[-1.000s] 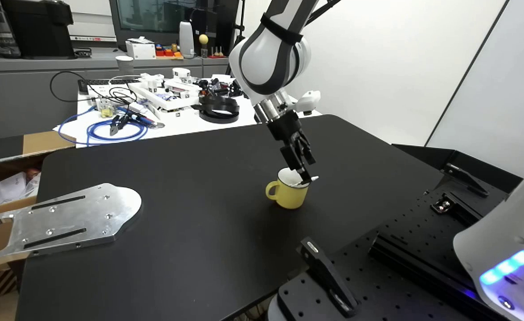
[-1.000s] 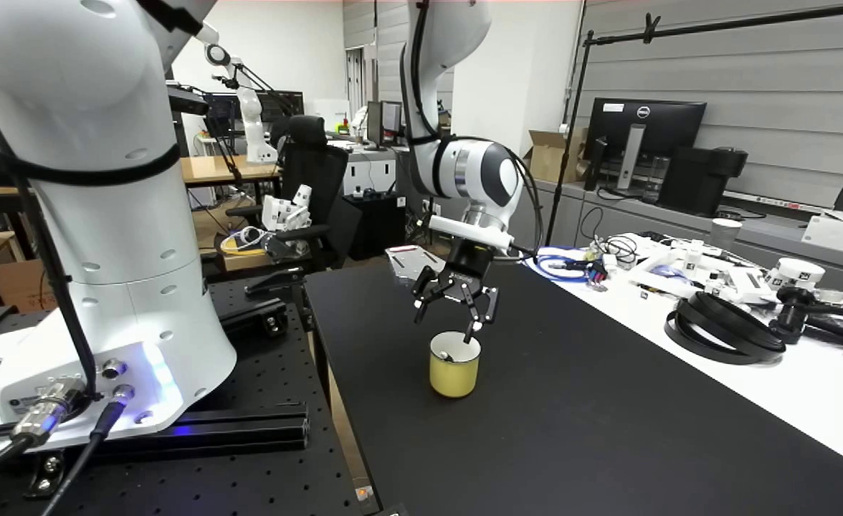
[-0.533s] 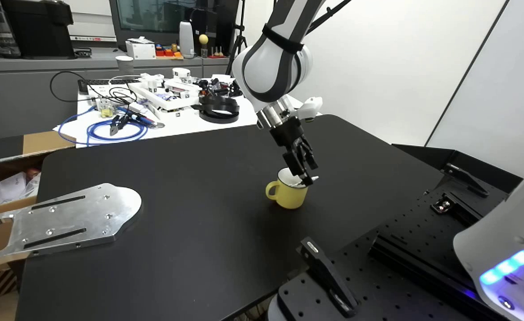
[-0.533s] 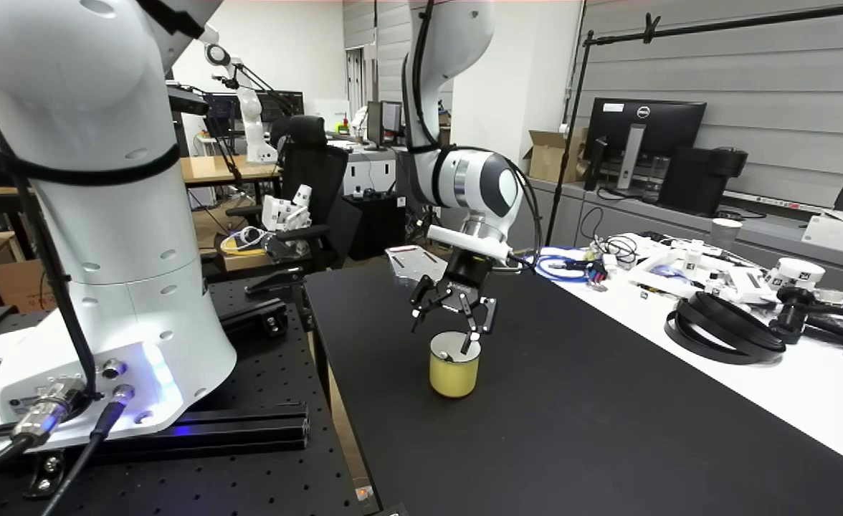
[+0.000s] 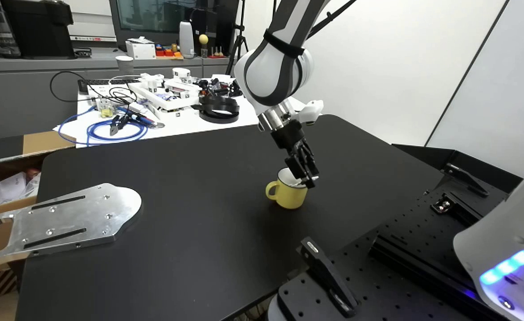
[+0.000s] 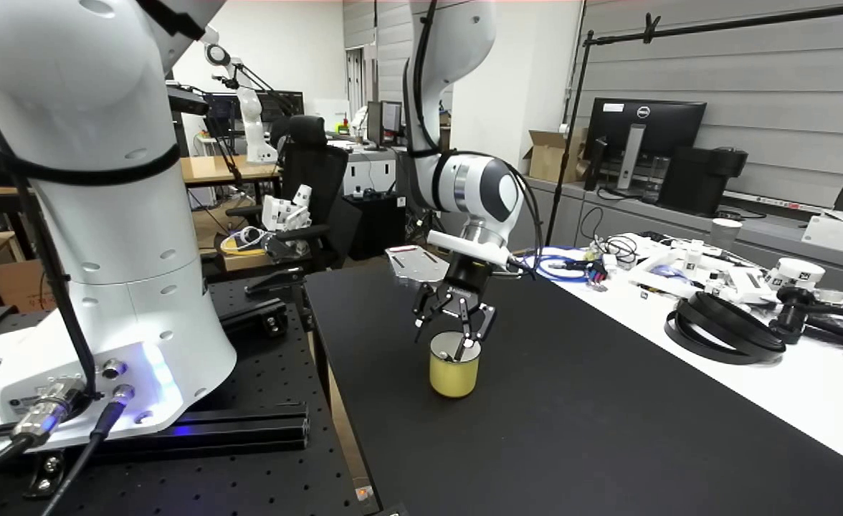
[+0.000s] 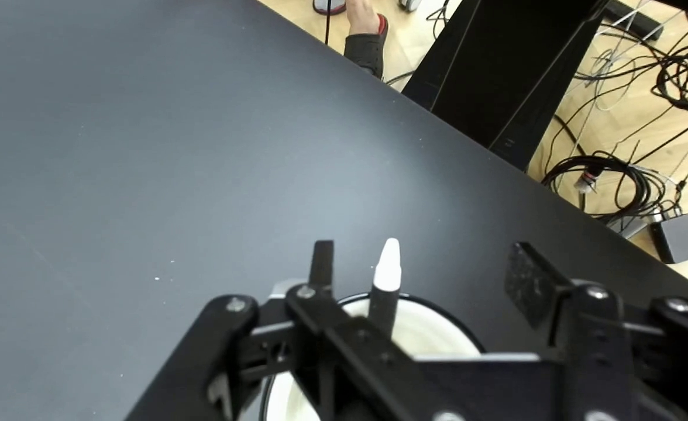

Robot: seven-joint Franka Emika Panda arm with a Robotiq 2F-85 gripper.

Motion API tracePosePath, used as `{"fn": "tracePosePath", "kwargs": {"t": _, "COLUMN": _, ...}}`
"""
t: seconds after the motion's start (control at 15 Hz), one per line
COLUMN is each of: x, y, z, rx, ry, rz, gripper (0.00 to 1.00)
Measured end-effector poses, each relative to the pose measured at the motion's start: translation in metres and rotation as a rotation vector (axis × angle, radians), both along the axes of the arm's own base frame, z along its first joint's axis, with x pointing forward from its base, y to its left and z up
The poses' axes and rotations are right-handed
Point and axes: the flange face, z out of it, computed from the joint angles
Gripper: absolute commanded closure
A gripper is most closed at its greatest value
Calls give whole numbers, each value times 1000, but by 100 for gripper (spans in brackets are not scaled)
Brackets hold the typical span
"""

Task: Pick the pen from the cup and put it on the table

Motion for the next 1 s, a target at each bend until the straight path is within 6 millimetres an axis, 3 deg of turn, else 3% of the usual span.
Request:
{"fn": "tracePosePath", "kwargs": {"t": 0.47, "x": 3, "y": -2, "z": -1, "rx": 2, "ry": -20, "rz": -7, "gripper": 99}}
{"fn": "tracePosePath", "kwargs": {"t": 1.0, "x": 7, "y": -7, "z": 4, "rx": -5, "ry": -37, "rz": -25, "gripper": 97}}
